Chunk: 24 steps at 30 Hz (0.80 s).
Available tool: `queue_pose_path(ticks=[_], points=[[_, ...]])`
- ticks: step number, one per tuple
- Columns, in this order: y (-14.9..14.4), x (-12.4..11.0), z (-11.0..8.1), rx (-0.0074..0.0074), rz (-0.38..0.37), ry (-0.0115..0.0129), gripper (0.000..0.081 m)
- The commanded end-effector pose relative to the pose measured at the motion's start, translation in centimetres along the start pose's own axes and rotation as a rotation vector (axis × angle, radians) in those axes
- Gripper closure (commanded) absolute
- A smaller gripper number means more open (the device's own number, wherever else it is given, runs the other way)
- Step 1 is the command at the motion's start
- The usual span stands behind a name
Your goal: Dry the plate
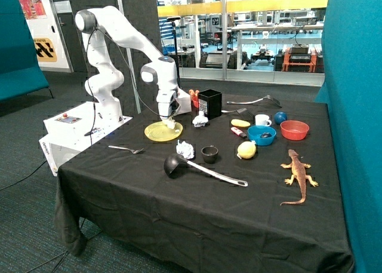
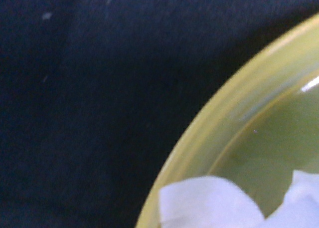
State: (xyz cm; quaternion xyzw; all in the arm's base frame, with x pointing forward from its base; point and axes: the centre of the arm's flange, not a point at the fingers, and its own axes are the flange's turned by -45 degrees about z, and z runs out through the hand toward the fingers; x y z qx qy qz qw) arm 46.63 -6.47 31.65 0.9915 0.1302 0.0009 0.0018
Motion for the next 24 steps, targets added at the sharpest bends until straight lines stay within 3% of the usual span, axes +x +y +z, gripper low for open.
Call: queue_pose_path(ticks=[1, 15, 24], points=[[1.9, 1.9, 0.4, 0.0038, 0.025, -0.0014, 0.0808], [7.6, 3.0, -0.1, 0.0038, 0.11, -0.0016, 0.0808], [11.1, 2.2, 0.3, 0.0037, 0.185, -0.0017, 0.0808]])
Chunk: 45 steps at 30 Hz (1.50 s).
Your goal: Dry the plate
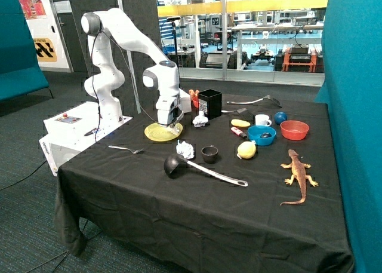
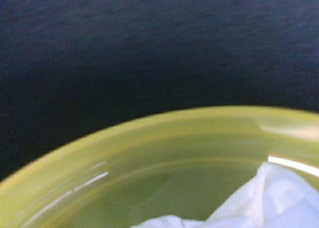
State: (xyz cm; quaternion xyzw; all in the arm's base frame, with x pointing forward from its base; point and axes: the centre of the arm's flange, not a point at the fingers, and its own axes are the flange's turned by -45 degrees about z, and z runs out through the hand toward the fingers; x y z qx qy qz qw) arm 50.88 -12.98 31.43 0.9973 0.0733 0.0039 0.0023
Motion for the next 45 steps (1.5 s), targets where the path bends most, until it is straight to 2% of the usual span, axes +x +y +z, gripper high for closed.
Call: queue_pose_path(ticks=[1, 6, 14, 20, 24, 32, 45], points=[[4.0, 0.1, 0.1, 0.0049, 0.063, -0.0075, 0.0808], [5.6, -1.8, 0.2, 0.0048, 0.096, -0.0076, 0.0808], [6.1, -6.3, 0.5, 0.0048, 0.085, -0.0076, 0.0808], [4.7, -9.2, 0.7, 0.005, 0.047, -0.0075, 0.0808], [3.3, -10.3, 0.9, 0.005, 0.03, -0.0075, 0.0808], [0.0, -10.0, 1.1, 0.0052, -0.012, -0.0073, 0.0808], [-5.1, -6.7, 1.0, 0.0054, -0.079, -0.0072, 0.0808]])
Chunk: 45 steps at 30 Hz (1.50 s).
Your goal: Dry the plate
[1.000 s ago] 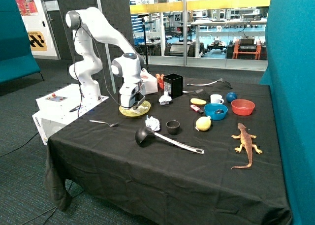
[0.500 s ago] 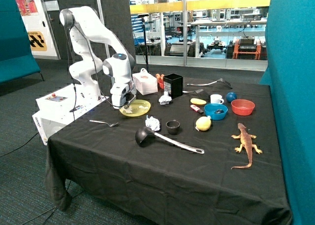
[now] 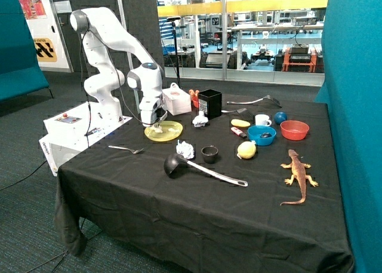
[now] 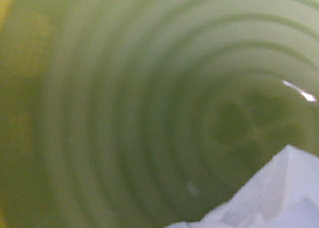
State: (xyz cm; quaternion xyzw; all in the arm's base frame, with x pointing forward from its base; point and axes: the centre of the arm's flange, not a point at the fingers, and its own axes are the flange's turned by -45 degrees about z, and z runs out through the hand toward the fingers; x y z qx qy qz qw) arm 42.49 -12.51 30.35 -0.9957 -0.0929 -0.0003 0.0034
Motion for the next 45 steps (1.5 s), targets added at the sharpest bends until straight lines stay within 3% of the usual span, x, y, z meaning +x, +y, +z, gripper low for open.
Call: queue_pose_path(ticks=[1, 10, 21, 45], points=[[-3.6, 2.0, 0.0, -0.0066, -0.042, -0.0014, 0.0808], [-4.8, 3.9, -0.1, -0.0066, -0.034, -0.0013, 0.0808], [-2.8, 5.8, -1.6, -0.0067, 0.013, -0.0012, 0.0808], [0.8, 4.1, -4.7, -0.0067, 0.07, -0.001, 0.0808]])
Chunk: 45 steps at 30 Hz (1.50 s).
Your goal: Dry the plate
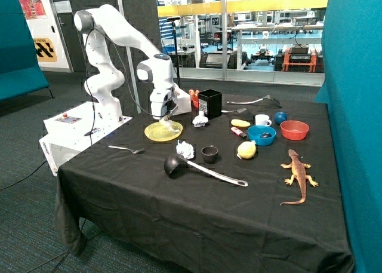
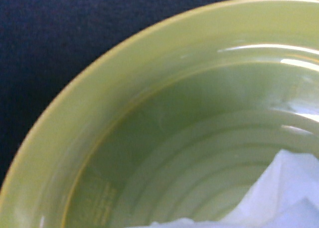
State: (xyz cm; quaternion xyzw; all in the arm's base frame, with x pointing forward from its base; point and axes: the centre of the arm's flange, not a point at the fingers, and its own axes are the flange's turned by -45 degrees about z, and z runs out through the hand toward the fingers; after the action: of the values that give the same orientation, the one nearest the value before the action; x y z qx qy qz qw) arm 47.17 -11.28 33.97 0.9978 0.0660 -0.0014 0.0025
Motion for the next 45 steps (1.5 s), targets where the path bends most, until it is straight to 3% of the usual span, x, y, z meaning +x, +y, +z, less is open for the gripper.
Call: queue_pose_path(ticks=[1, 10, 20, 45], points=[[1.4, -0.6, -1.1, 0.0048, 0.017, 0.0032, 0.0808], [2.4, 0.4, -1.2, 0.0048, 0.031, 0.0031, 0.0808], [3.4, 1.9, -3.5, 0.0048, 0.021, 0.0032, 0.0808], [3.4, 1.0, -2.5, 0.0048, 0.027, 0.0031, 0.0808]])
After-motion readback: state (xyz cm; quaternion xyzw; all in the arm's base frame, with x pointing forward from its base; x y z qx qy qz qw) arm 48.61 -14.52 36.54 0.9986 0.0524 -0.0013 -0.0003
